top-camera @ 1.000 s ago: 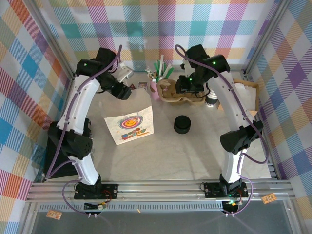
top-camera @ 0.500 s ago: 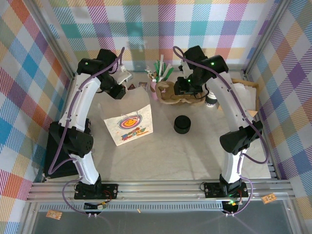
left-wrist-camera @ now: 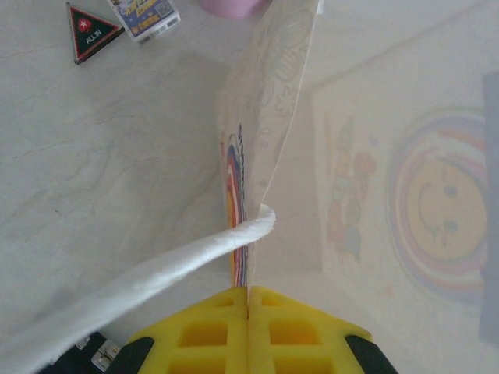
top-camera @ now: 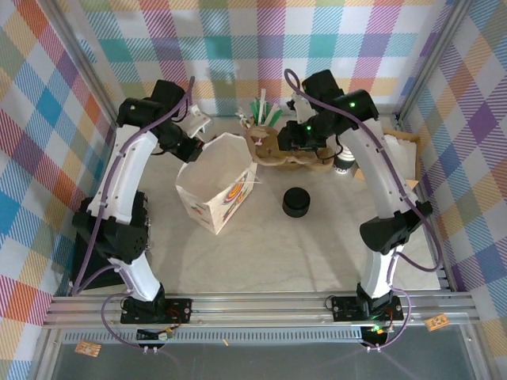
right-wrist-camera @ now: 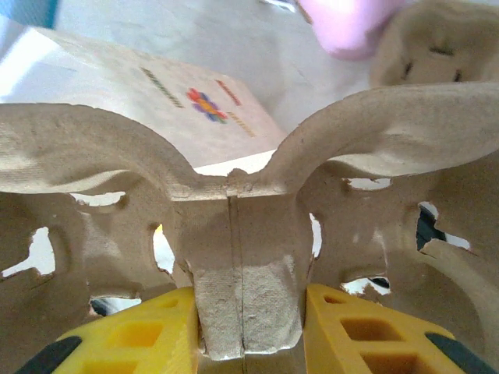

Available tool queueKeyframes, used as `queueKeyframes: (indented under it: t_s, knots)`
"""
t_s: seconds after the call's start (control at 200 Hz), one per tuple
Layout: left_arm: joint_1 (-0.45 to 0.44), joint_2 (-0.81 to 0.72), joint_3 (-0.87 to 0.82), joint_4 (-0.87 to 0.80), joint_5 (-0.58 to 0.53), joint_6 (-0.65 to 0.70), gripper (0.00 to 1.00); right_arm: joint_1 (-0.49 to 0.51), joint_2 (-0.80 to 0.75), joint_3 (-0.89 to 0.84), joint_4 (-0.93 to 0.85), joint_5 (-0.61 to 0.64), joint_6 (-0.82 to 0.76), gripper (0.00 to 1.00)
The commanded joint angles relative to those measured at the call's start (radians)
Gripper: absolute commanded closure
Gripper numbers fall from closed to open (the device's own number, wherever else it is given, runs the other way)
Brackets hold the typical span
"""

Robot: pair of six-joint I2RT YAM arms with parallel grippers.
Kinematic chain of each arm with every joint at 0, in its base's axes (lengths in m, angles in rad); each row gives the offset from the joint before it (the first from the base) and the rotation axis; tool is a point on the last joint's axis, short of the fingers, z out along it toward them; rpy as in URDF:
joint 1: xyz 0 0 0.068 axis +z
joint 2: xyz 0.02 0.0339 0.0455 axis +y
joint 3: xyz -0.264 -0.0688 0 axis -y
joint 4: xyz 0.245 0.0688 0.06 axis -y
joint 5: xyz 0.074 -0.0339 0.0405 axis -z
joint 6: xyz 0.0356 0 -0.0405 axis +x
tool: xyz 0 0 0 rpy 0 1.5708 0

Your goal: Pack the takeout coffee

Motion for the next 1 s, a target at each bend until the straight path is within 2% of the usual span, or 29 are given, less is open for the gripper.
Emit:
queueKeyframes:
  t_s: [0.0,0.275,0.45,0.5,0.685,0.765,0.995]
  knots:
    - [-0.037,-0.070,-0.037,-0.010,0.004,-0.056,1.00,0.014,-0.064,0.036,0.085,-0.122,-0.009,0.64]
    - [-0.045,-0.079,-0.085,0.003,0.083,-0.089,1.00,0.090,-0.093,0.044,0.238,-0.317,0.005,0.63]
    - [-0.044,-0.070,-0.093,0.008,0.079,-0.091,1.00,0.132,-0.070,0.050,0.297,-0.420,0.039,0.63]
    - [-0.045,-0.075,-0.101,0.020,0.078,-0.091,0.94,0.145,-0.062,0.043,0.313,-0.452,0.052,0.63]
    - [-0.042,-0.103,-0.142,0.081,0.029,-0.089,0.56,0.175,-0.057,-0.039,0.392,-0.505,0.083,0.64]
    - [-0.031,-0.127,-0.147,0.118,0.005,-0.104,0.48,0.175,-0.061,-0.082,0.442,-0.512,0.097,0.64]
    - [0.011,-0.243,-0.192,0.259,0.078,-0.174,0.34,0.175,-0.042,-0.092,0.470,-0.526,0.100,0.64]
